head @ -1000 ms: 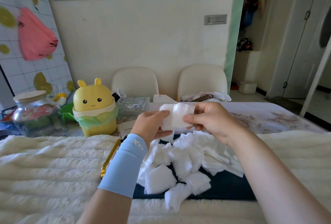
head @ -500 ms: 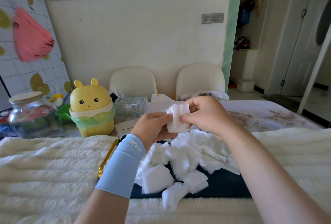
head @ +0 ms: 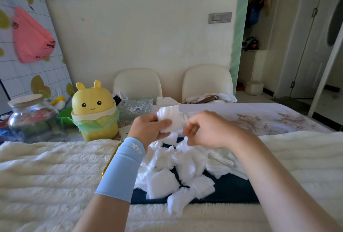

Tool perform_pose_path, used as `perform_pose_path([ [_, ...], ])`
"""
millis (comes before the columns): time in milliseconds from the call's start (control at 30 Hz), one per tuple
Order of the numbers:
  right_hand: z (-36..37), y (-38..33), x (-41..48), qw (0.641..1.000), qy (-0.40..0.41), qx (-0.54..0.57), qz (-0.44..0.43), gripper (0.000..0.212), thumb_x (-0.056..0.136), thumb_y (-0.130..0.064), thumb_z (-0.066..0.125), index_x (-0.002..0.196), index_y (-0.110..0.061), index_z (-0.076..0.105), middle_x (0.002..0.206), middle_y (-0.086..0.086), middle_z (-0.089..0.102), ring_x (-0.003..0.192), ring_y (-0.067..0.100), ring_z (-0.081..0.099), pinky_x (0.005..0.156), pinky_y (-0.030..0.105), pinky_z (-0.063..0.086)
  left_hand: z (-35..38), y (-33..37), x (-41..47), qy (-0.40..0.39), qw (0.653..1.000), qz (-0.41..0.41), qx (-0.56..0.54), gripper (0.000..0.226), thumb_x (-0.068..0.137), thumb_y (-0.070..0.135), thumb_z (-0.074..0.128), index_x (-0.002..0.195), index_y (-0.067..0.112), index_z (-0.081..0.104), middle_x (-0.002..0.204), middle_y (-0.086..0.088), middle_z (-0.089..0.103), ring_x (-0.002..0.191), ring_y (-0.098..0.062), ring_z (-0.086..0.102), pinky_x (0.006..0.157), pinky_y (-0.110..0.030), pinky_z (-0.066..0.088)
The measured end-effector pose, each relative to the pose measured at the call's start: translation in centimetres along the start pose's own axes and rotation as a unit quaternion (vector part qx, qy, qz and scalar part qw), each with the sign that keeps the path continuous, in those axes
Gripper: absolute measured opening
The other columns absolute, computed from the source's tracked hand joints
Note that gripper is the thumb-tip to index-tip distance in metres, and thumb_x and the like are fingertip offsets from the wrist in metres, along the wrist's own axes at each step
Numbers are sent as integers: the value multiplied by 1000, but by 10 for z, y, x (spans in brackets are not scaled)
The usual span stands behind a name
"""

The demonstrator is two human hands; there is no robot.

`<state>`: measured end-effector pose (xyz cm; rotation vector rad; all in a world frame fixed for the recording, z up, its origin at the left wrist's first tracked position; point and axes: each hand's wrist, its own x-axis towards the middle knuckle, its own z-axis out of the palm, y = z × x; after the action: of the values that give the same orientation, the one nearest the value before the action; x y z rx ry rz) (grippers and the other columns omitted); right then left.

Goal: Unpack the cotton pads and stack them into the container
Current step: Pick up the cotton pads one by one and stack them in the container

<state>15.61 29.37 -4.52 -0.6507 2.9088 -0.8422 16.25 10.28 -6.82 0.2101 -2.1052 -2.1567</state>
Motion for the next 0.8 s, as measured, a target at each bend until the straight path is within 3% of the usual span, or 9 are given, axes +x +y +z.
perform_pose_path([
  [67, 9, -4, -1, 995, -61, -74, 7, 25, 79, -24, 80, 100, -34, 73, 94, -16, 67, 79, 6, 65, 60, 22, 47, -2, 0, 1, 4, 1000, -2, -4, 14, 86, 7, 73, 100, 3, 73, 101, -17, 75, 94, -30, 74, 74, -28, 62],
  [167, 18, -7, -4, 970, -52, -235, 24, 30, 77, -24, 77, 106, -29, 71, 101, -7, 67, 80, 15, 64, 60, 26, 46, -3, -1, 3, 6, 1000, -5, -8, 15, 86, 12, 74, 99, 6, 73, 102, -15, 75, 92, -28, 74, 79, -31, 61],
  [333, 18, -4, -2, 965, -93, -241, 36, 26, 79, -23, 78, 102, -30, 69, 103, -8, 65, 81, 15, 62, 65, 26, 47, -1, 1, 2, 8, 1000, -16, -24, 15, 88, 19, 74, 92, 5, 71, 101, -16, 73, 92, -31, 74, 79, -35, 62],
  [467, 10, 2, 1, 992, -80, -100, 16, 21, 81, -21, 79, 84, -32, 62, 96, -9, 64, 77, 11, 61, 60, 23, 46, 1, 1, 1, 15, 999, -18, -31, 15, 89, 20, 73, 89, 5, 71, 103, -19, 71, 96, -34, 72, 82, -39, 61],
  [567, -3, 8, 0, 998, -29, 55, 8, 27, 77, -16, 84, 91, -30, 65, 80, -11, 60, 67, 6, 56, 62, 22, 42, 1, 1, 2, 25, 999, -11, -20, 14, 90, 20, 71, 86, 6, 71, 100, -17, 72, 93, -32, 73, 81, -38, 61],
  [667, -11, 14, -1, 983, -5, 184, 17, 43, 77, -7, 84, 112, -24, 66, 72, -10, 60, 63, 5, 57, 64, 20, 46, 2, 1, 2, 31, 999, -3, -12, 14, 90, 19, 71, 84, 7, 71, 95, -12, 73, 93, -30, 73, 76, -34, 62],
  [800, -14, 16, -1, 939, 48, 340, 12, 48, 81, 6, 76, 122, -17, 64, 78, 0, 66, 58, 7, 59, 49, 21, 46, 3, 1, -1, 35, 999, 5, -13, 13, 89, 20, 72, 82, 8, 72, 91, -12, 72, 93, -29, 72, 75, -34, 62],
])
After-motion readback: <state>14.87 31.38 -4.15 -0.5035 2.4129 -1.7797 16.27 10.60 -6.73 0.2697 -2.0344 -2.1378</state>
